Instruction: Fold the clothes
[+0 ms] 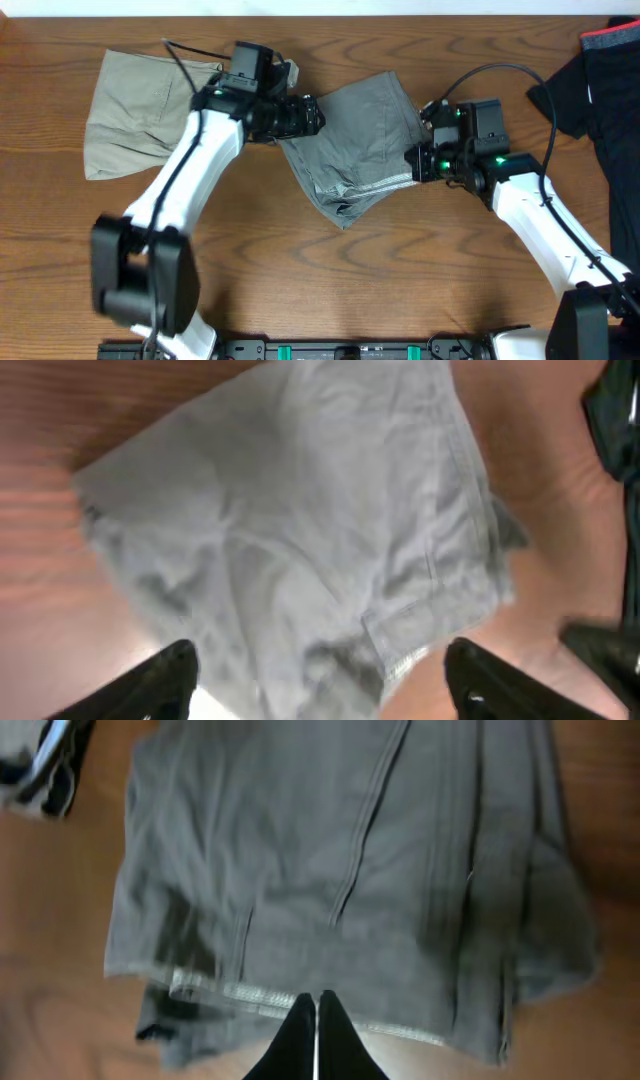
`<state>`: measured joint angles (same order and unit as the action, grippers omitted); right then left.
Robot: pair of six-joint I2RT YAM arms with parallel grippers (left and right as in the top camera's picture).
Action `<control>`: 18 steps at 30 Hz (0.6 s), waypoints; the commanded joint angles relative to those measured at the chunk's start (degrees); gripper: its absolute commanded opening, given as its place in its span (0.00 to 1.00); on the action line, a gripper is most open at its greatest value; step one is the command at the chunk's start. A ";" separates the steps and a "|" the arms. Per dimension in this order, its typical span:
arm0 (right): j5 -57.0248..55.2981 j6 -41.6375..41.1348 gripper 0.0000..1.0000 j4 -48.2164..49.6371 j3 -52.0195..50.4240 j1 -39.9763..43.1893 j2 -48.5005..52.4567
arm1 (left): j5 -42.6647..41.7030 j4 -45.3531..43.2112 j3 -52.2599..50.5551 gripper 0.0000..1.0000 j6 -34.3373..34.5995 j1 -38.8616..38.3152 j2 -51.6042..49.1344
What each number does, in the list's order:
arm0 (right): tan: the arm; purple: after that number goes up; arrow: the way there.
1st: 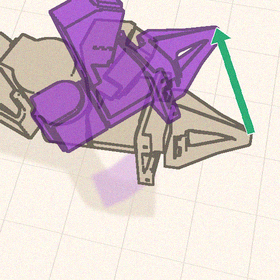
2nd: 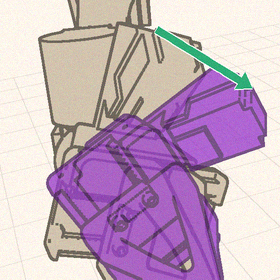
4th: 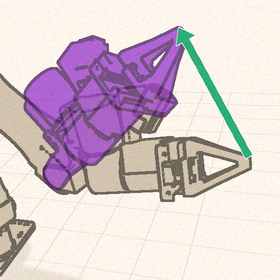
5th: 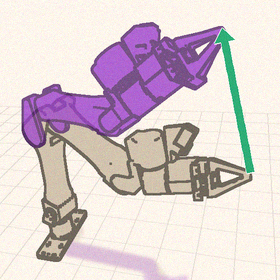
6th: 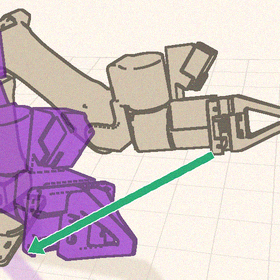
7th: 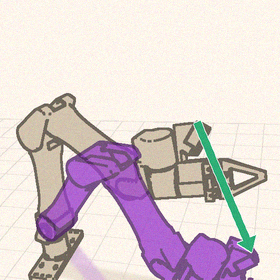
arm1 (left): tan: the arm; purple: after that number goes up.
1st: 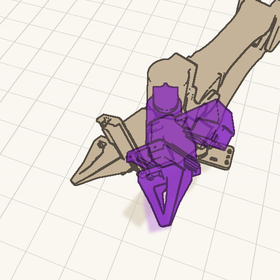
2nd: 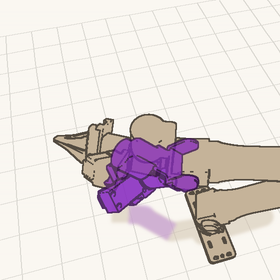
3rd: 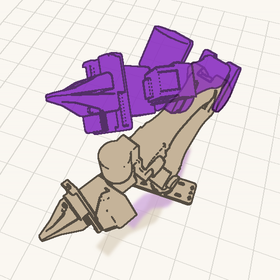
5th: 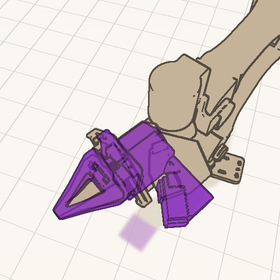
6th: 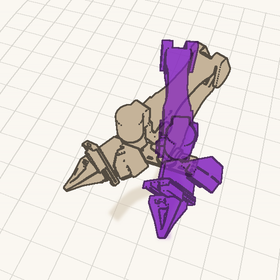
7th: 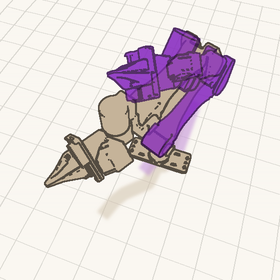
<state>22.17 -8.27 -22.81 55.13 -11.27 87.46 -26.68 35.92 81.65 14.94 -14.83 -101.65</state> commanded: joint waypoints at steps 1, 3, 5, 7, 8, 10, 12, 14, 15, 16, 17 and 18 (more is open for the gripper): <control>-2.73 -3.56 0.02 2.08 0.15 0.48 3.72 | 6.67 4.17 0.83 0.90 -2.16 0.24 1.99; -4.02 -4.24 0.02 3.72 0.15 0.48 6.80 | 6.64 7.80 0.39 0.93 0.09 0.74 1.77; -4.42 -4.61 0.01 5.38 0.15 0.50 10.64 | 6.64 10.01 -1.14 0.96 2.49 1.25 1.29; -4.37 -4.61 0.01 6.71 0.15 0.48 13.92 | 6.62 10.08 -2.93 0.99 4.83 1.84 0.72; -4.39 -4.59 0.01 7.26 0.15 0.48 15.54 | 6.62 9.64 -4.04 0.98 6.99 2.19 0.26; -4.37 -4.63 0.01 8.00 0.15 0.48 17.88 | 6.38 8.63 -5.64 0.98 10.08 2.69 -0.66; -4.42 -4.61 0.01 8.24 0.15 0.48 19.91 | 6.36 7.06 -6.97 0.98 13.33 2.82 -2.01; -4.39 -4.63 0.01 8.04 0.15 0.48 21.29 | 5.53 4.33 -8.39 0.98 15.74 2.82 -3.37; -4.39 -4.63 0.01 7.78 0.15 0.48 21.68 | 3.78 2.08 -9.27 0.98 16.06 2.82 -4.37; -4.39 -4.61 0.01 7.63 0.15 0.48 21.88 | 2.36 0.72 -9.68 0.98 16.09 2.82 -5.11; -4.39 -4.63 0.01 7.61 0.15 0.48 21.94 | 1.07 -0.72 -10.10 0.98 16.20 2.82 -6.10; -4.39 -4.66 0.01 7.58 0.15 0.48 21.94 | 0.44 -1.77 -10.36 0.98 16.87 2.82 -7.28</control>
<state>19.94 -12.19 -14.63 55.83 -10.83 105.91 -22.79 35.73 72.40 28.29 -12.10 -106.34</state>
